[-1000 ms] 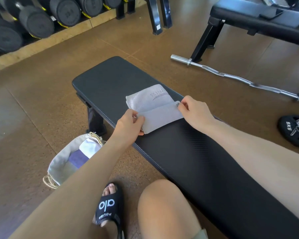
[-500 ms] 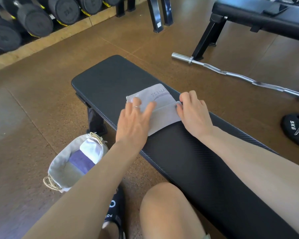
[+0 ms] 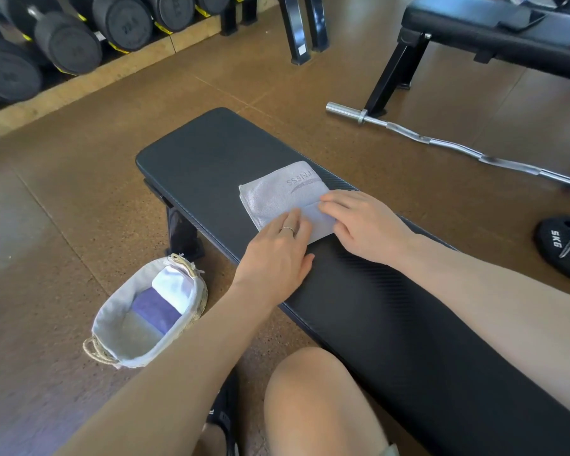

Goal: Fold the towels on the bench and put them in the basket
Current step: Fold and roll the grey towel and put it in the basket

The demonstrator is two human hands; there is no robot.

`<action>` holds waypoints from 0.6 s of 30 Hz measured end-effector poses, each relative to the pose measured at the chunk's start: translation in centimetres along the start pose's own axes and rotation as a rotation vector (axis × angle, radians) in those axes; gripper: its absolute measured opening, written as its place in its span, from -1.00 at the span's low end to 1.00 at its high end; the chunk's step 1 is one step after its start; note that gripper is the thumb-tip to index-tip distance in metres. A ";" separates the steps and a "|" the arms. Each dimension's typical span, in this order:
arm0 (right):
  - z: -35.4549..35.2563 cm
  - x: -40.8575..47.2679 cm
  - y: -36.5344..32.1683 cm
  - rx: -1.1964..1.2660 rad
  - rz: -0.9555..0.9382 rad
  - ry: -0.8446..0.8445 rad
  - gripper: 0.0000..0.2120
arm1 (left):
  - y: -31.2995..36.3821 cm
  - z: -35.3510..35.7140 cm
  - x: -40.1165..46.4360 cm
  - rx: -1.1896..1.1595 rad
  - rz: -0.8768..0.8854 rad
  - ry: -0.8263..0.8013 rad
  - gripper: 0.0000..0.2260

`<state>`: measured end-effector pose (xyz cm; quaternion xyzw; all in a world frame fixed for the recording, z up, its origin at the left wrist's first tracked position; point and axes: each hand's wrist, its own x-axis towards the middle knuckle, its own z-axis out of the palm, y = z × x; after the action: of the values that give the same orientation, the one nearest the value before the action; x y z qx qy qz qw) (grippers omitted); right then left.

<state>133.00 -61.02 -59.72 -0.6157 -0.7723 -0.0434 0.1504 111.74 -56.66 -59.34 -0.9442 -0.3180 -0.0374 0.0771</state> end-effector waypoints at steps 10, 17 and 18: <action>-2.5 -0.3 -0.1 0.035 0.030 -0.209 -0.45 | 0.4 -0.8 0.0 0.149 -0.001 -0.097 -0.40; -2.0 -2.2 -0.9 0.160 0.083 -0.157 -0.55 | -1.8 -3.4 -0.9 -0.138 0.054 -0.190 -0.76; -2.0 -2.4 -1.0 0.182 0.089 -0.154 -0.59 | -2.4 -3.1 -1.1 -0.196 0.065 -0.199 -0.72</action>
<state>132.83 -64.03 -58.40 -0.6348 -0.7541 0.0810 0.1480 109.36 -55.99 -56.11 -0.9560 -0.2884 0.0280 -0.0460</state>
